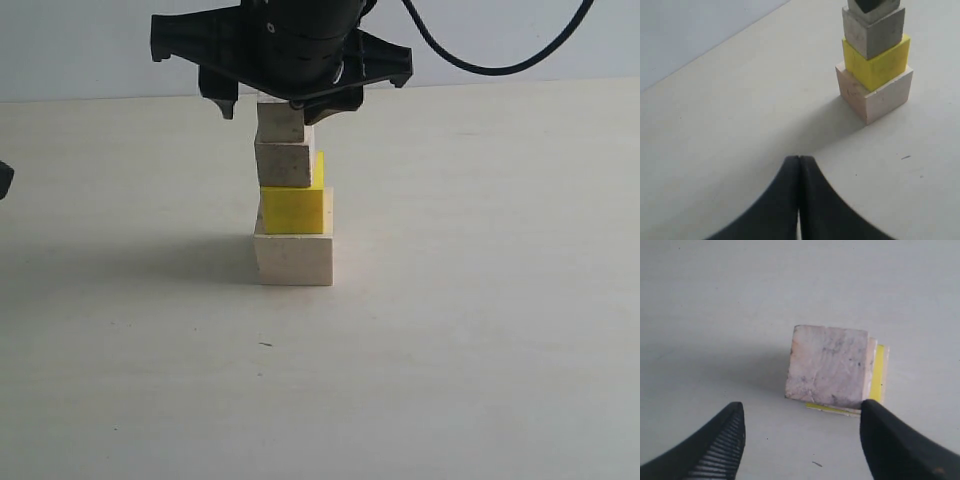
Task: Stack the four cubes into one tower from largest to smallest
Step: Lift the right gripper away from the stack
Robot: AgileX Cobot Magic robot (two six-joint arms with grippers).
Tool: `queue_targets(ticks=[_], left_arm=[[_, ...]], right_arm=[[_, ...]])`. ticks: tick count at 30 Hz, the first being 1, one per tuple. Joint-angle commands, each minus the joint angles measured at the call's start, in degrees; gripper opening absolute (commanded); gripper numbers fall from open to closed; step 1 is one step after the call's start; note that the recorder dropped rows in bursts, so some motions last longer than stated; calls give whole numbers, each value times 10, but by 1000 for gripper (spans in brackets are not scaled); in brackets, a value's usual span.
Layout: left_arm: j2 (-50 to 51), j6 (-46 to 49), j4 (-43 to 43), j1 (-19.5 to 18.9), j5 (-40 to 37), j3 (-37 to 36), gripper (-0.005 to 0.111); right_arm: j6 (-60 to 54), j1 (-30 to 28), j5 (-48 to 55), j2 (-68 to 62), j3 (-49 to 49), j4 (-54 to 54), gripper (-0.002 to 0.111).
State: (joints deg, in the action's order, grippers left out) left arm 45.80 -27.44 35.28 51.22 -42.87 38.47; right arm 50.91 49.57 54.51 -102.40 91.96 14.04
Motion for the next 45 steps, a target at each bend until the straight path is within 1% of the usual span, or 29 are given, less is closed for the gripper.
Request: queue_targets(ticks=[1, 9, 13, 15, 16, 18, 20, 21, 23, 26, 29, 30, 32, 35, 36, 37, 38, 39, 40, 42, 45], left_arm=[[-5, -4, 4, 1, 2, 2, 0], [-7, -4, 4, 1, 2, 2, 0], [-14, -4, 4, 1, 2, 2, 0], [-17, -4, 4, 1, 2, 2, 0], [-18, -4, 4, 1, 2, 2, 0], [-18, -4, 4, 1, 2, 2, 0], [-18, -4, 4, 1, 2, 2, 0], [-18, -4, 4, 1, 2, 2, 0], [-14, -4, 4, 1, 2, -4, 0], [-3, -4, 4, 1, 4, -9, 0], [23, -4, 4, 1, 4, -9, 0], [42, -4, 6, 1, 6, -9, 0], [60, -4, 12, 1, 12, -9, 0], [101, -4, 24, 1, 26, 1, 0], [123, -13, 31, -7, 35, 10, 0], [136, -13, 30, -17, 43, 17, 0], [163, -13, 21, -44, 48, 30, 0], [178, -13, 11, -62, 52, 38, 0], [206, 2, -22, -102, 68, 55, 0], [235, 44, -76, -140, 97, 72, 0], [278, 170, -194, -184, 145, 92, 0]], right_arm=[[-7, -2, -2, 5, 5, 2, 63], [-7, -2, 7, 9, 5, 15, 63], [-22, -2, 15, 29, 5, 15, 63], [-49, -2, 31, 49, 5, 15, 62], [-58, -2, 40, 56, 5, 15, 59], [-97, -2, 68, 82, 5, 13, 43], [-151, -2, 103, 113, 5, 24, 11], [-158, -2, 114, 121, 5, 33, 2], [-189, -2, 152, 138, 5, 66, 0], [-250, -11, 155, 145, 2, 101, 0], [-277, -52, 155, 147, -21, 82, 0], [-283, -75, 155, 147, -36, 79, 0], [-294, -98, 155, 147, -61, 76, 0], [-304, -142, 155, 147, -121, 76, 0], [-304, -163, 155, 147, -152, 72, 0], [-303, -172, 140, 147, -169, 62, 0], [-304, -187, 106, 147, -198, 29, 0], [-304, -192, 88, 147, -214, 20, 0], [-304, -193, 62, 147, -244, 21, 0], [-304, -193, 37, 147, -265, 19, 0], [-304, -193, 9, 147, -288, 9, 0]])
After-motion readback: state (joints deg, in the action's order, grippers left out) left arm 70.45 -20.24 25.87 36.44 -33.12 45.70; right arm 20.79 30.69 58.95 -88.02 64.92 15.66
